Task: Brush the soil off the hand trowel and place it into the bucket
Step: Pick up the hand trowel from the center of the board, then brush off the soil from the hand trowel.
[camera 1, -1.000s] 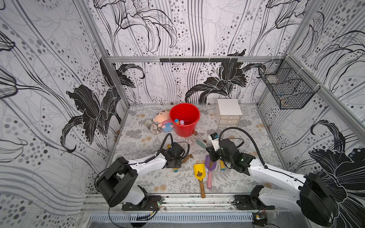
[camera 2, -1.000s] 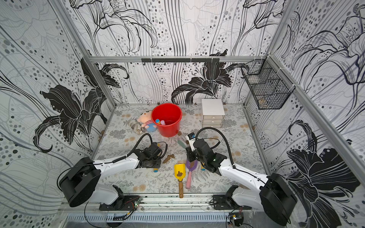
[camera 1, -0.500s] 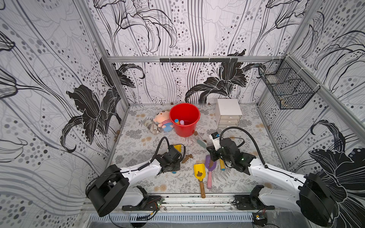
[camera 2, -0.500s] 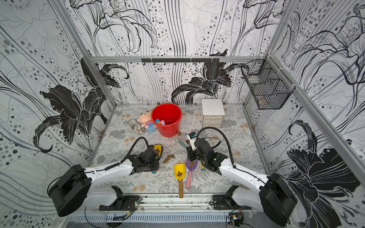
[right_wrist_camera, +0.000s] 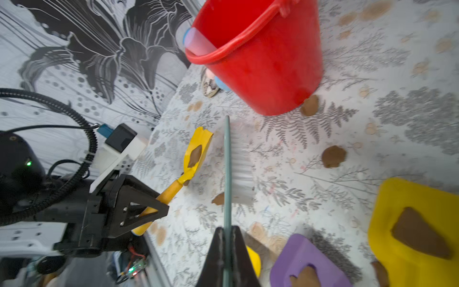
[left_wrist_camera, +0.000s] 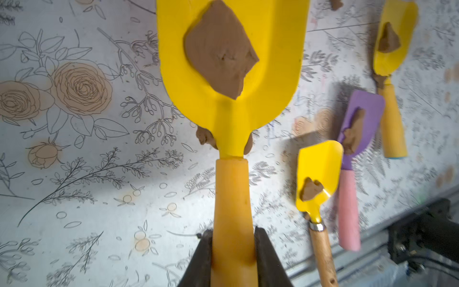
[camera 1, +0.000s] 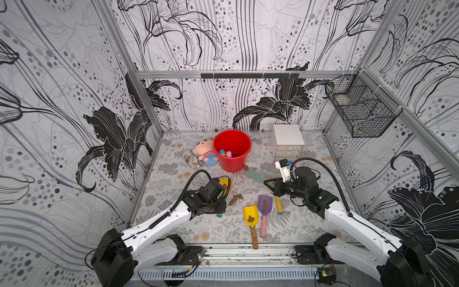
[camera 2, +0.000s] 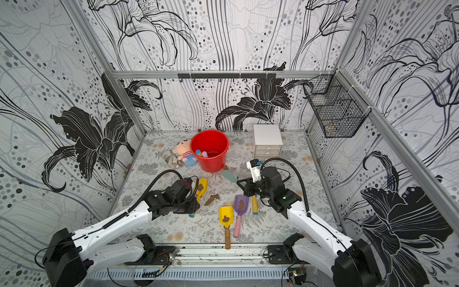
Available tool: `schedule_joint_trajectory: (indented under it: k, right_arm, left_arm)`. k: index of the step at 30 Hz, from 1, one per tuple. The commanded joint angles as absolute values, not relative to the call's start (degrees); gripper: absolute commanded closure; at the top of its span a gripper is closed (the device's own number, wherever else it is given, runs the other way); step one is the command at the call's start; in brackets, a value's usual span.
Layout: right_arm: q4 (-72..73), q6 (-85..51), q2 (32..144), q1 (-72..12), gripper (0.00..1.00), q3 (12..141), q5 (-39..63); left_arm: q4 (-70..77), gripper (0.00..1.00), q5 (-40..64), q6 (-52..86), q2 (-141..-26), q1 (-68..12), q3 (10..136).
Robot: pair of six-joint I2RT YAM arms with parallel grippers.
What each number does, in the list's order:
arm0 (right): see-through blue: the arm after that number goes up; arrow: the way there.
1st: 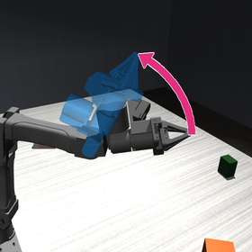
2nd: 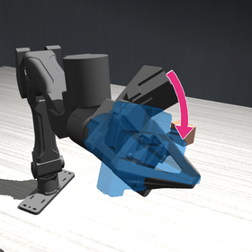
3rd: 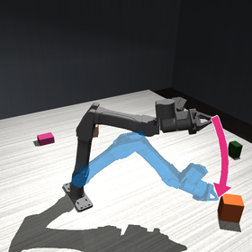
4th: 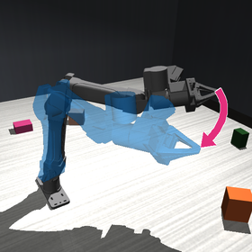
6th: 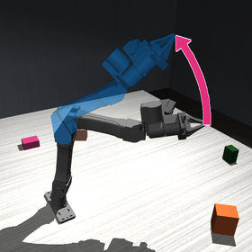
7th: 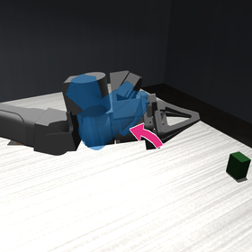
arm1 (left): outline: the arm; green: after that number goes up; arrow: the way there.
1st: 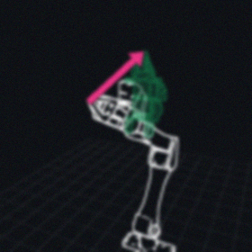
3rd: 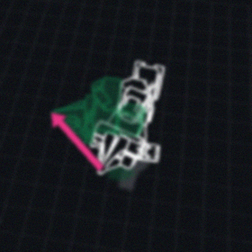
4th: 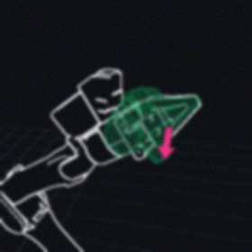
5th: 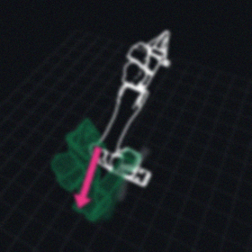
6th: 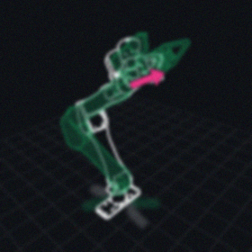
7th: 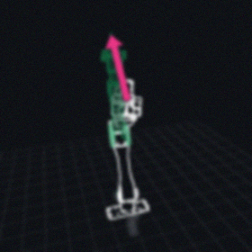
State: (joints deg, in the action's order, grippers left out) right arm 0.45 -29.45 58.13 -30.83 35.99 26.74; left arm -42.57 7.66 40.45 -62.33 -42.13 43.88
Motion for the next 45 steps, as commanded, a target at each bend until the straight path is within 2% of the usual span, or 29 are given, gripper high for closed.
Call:
schedule_joint_trajectory:
  k: [1,9,15,28,38,45]
  right_arm:
    - [-0.08,-36.06,58.39,-30.67,1.00,39.30,35.44]
    - [3.93,-42.89,58.11,-30.67,1.00,37.95,42.95]
    - [9.75,-47.46,60.52,-31.00,1.00,36.45,46.15]
    - [13.98,-48.11,72.17,-36.80,1.00,40.47,45.93]
    - [6.99,-44.36,70.22,-31.42,1.00,41.00,42.61]
    - [4.94,-43.94,64.96,-31.35,1.00,40.62,41.98]
  left_arm:
    - [-50.33,1.00,12.03,34.99,-61.94,-42.04,49.69]
    - [-57.89,1.00,16.86,25.31,-66.77,-35.75,58.97]
    - [-62.07,1.00,17.14,18.37,-71.26,-35.74,63.61]
    - [-61.79,1.00,18.41,16.03,-72.35,-35.82,64.90]
    - [-62.89,1.00,17.32,16.84,-71.72,-35.77,63.98]
    - [-63.88,1.00,16.08,17.16,-73.01,-35.71,64.38]
